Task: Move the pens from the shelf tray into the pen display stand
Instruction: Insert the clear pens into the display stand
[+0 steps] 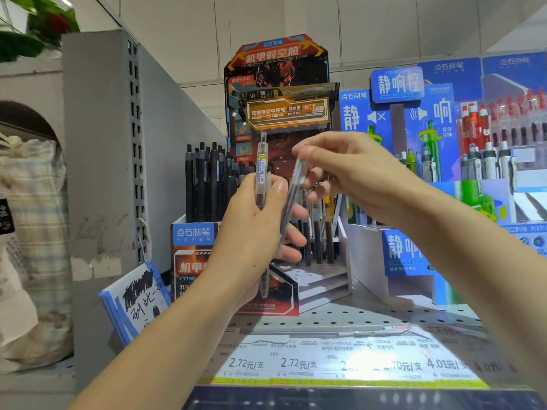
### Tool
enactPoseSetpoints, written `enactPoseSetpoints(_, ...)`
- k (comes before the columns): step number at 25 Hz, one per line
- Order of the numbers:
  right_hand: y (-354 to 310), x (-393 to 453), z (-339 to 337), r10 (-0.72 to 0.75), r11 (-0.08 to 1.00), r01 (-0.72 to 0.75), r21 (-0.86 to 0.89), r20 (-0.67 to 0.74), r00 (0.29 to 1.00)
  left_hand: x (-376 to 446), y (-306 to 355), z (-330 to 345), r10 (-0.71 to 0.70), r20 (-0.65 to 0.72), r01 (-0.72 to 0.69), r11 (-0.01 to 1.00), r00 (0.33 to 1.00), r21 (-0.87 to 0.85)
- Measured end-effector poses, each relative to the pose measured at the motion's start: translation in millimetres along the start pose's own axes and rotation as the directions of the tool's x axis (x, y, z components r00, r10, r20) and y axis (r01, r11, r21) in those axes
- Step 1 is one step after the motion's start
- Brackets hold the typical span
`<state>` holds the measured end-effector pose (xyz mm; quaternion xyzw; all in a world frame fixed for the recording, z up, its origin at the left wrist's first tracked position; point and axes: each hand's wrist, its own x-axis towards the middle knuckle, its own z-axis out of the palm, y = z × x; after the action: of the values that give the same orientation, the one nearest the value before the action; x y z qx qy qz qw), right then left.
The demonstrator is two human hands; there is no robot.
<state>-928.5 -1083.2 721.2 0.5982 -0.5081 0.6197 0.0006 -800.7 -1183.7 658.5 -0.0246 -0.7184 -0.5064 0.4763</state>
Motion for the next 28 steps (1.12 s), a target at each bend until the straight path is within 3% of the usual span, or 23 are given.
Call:
enactPoseSetpoints(2,-1,5,-11,-0.001,0.999,-0.005,-0.043,-0.155,0.988,-2,-1,-2,-0.088,0.024,0.088,0.996,0.996,-0.032)
enactPoseSetpoints(5,7,9,-19,-0.067,0.944,-0.033,-0.327,-0.292,0.954,-4,-1,-4,-0.093,-0.003,0.093,0.995,0.996,0.036)
enactPoseSetpoints(12,28,4,-11,-0.005,0.824,-0.097,-0.558,-0.178,0.984,-4,7,-1,-0.055,-0.014,0.056,0.998,0.998,0.035)
enactPoseSetpoints(16,29,4,-11,-0.010,0.812,-0.101,-0.575,-0.186,0.983,-2,5,0,-0.069,-0.002,0.069,0.997,0.998,0.016)
enactPoseSetpoints(24,33,-2,-10,0.051,0.802,-0.125,-0.585,-0.141,0.989,-3,2,-3,0.052,-0.061,-0.051,0.998,0.997,0.026)
enactPoseSetpoints(26,31,-2,-9,-0.015,0.722,-0.085,-0.687,-0.138,0.990,-3,1,-3,0.062,-0.074,-0.060,0.998,0.995,0.035)
enactPoseSetpoints(28,30,-1,-8,-0.070,0.557,-0.060,-0.829,-0.119,0.990,-4,1,-2,0.038,-0.076,-0.035,0.999,0.996,0.032)
